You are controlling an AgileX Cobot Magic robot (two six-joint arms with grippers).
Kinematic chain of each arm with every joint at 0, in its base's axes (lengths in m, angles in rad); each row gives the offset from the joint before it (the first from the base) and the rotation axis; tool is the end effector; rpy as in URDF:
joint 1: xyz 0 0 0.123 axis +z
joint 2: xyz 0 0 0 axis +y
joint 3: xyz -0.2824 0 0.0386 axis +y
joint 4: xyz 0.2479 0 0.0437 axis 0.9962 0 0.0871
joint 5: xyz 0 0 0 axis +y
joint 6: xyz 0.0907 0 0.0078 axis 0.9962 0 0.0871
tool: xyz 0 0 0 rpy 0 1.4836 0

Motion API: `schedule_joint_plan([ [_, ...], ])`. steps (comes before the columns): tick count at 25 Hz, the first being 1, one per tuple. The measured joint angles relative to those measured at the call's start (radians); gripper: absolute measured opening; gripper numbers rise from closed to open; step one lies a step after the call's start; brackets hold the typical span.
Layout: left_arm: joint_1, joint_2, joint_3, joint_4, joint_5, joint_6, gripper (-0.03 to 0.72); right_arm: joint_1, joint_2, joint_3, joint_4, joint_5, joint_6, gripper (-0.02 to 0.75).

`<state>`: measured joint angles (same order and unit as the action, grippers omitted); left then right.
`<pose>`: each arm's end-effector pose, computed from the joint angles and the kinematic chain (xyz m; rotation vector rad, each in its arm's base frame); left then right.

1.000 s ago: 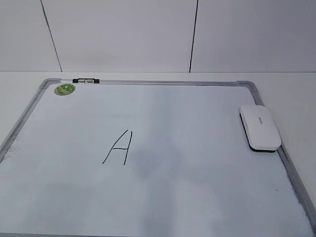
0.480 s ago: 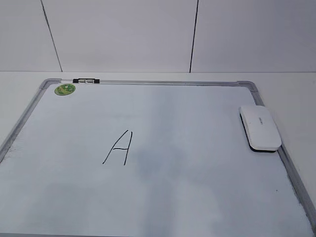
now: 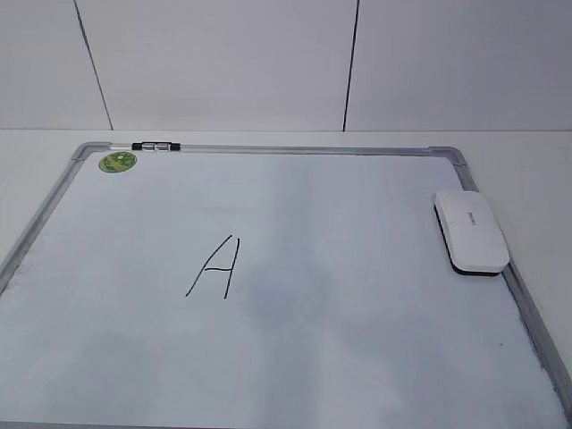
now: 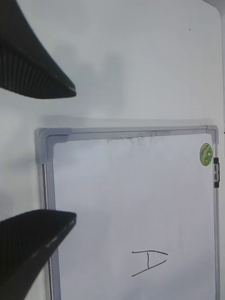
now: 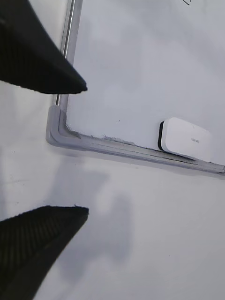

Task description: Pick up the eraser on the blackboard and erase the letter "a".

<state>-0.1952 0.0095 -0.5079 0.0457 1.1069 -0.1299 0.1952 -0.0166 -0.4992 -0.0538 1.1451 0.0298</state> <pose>-0.0055 0.0049 0.2758 0.0650 2.0933 -0.1417 -0.0100 -0.0065 0.2702 -0.1687 2.1057 0.0694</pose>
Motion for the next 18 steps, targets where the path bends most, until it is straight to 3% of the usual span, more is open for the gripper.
schedule_joint_plan([
  [8, 0.028, 0.0, 0.0, 0.0, 0.0, 0.0, 0.54, -0.004, 0.0, 0.0, 0.0, 0.0, 0.0, 0.592],
  [18, 0.12, 0.0, 0.0, 0.0, 0.0, 0.002, 0.519, -0.096, 0.0, 0.0, 0.0, 0.0, 0.0, 0.592],
])
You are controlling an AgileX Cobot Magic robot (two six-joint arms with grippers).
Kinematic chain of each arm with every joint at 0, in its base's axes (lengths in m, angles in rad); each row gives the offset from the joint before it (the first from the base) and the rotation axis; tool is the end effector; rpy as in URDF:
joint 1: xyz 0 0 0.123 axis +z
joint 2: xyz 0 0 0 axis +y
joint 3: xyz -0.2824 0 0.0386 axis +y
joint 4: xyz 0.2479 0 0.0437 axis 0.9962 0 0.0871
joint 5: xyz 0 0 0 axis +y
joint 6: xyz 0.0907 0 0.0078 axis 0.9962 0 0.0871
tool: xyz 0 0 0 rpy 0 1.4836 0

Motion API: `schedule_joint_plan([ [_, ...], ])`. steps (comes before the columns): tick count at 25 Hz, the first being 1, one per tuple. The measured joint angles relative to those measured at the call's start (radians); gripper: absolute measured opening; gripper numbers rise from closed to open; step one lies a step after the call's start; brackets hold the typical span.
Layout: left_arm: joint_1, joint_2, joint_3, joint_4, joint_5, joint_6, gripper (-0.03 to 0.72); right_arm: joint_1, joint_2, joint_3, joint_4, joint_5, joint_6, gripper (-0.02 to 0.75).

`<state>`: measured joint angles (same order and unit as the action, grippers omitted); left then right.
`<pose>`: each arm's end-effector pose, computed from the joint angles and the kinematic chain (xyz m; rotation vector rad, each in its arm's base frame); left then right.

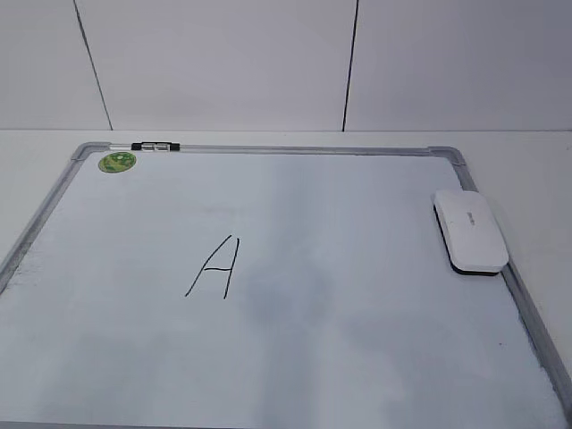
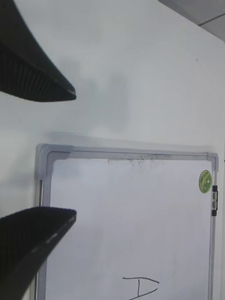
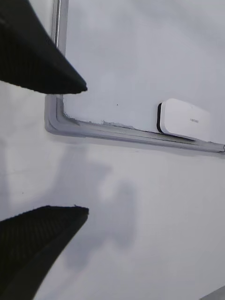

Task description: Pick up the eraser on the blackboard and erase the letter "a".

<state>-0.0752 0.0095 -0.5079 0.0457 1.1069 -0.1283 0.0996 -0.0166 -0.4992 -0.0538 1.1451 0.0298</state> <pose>-0.0060 0.0042 0.2758 -0.0589 2.0911 -0.0682 -0.0106 -0.0055 0.2702 -0.0679 2.1106 0.0123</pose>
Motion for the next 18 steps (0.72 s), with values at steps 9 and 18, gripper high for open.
schedule_joint_plan([
  [9, 0.028, 0.0, 0.0, 0.0, 0.0, 0.0, 0.518, -0.067, 0.0, 0.0, 0.0, 0.0, 0.0, 0.592],
  [18, 0.028, 0.0, 0.0, 0.0, 0.0, 0.0, 0.494, -0.094, 0.0, 0.0, 0.0, 0.0, 0.0, 0.592],
])
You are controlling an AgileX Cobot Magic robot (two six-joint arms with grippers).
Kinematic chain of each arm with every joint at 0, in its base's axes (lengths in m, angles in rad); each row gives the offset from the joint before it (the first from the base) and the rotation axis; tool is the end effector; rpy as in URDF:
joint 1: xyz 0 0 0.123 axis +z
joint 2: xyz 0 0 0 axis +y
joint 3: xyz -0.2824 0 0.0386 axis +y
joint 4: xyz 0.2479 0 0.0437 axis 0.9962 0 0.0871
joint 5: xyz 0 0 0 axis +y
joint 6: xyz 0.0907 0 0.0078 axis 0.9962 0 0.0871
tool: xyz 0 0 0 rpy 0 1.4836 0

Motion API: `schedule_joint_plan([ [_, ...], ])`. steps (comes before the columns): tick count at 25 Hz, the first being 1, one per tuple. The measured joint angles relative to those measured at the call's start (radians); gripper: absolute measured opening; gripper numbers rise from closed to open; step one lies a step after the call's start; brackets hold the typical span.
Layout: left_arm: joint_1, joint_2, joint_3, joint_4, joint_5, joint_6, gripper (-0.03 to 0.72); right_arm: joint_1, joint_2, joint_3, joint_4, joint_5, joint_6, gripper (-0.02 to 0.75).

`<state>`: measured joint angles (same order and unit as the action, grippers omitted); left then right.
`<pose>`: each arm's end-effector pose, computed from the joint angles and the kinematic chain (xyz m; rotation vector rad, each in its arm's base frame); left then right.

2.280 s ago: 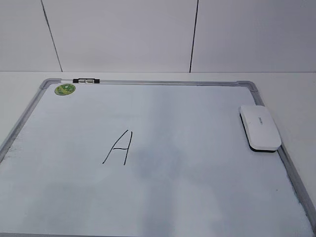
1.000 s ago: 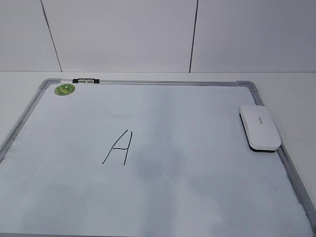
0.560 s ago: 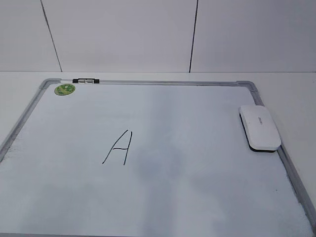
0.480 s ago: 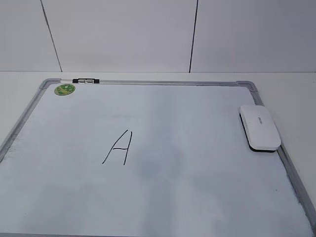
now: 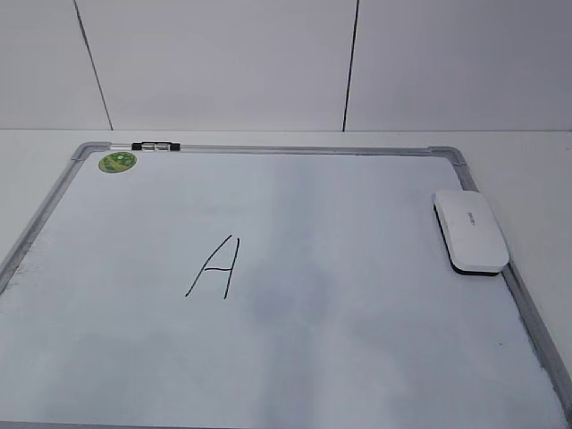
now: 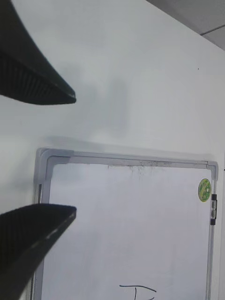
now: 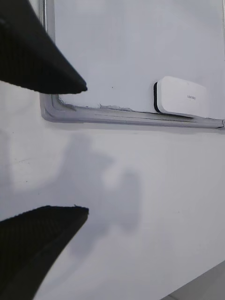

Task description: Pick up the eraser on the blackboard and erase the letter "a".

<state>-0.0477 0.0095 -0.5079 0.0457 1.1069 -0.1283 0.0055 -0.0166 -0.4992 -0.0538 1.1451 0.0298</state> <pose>-0.0062 0.0040 0.2758 -0.0876 2.0898 -0.0515 -0.0110 -0.0045 0.2702 0.0314 2.1117 -0.0439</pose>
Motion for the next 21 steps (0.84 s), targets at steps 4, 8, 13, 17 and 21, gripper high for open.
schedule_joint_plan([
  [4, 0.0, 0.0, 0.0, 0.0, 0.0, 0.0, 0.487, -0.002, 0.0, 0.0, 0.0, 0.0, 0.0, 0.592],
  [8, 0.0, 0.0, 0.0, 0.0, 0.0, 0.0, 0.486, -0.002, 0.0, 0.0, 0.0, 0.0, 0.0, 0.592],
  [13, 0.0, 0.0, 0.0, 0.0, 0.0, 0.0, 0.486, -0.002, 0.0, 0.0, 0.0, 0.0, -0.001, 0.592],
  [17, 0.0, 0.0, 0.0, 0.0, 0.0, 0.0, 0.486, -0.002, 0.0, 0.0, 0.0, 0.0, -0.001, 0.592],
  [21, 0.0, 0.0, 0.0, 0.0, 0.0, 0.0, 0.486, -0.002, 0.0, 0.0, 0.0, 0.0, -0.001, 0.592],
])
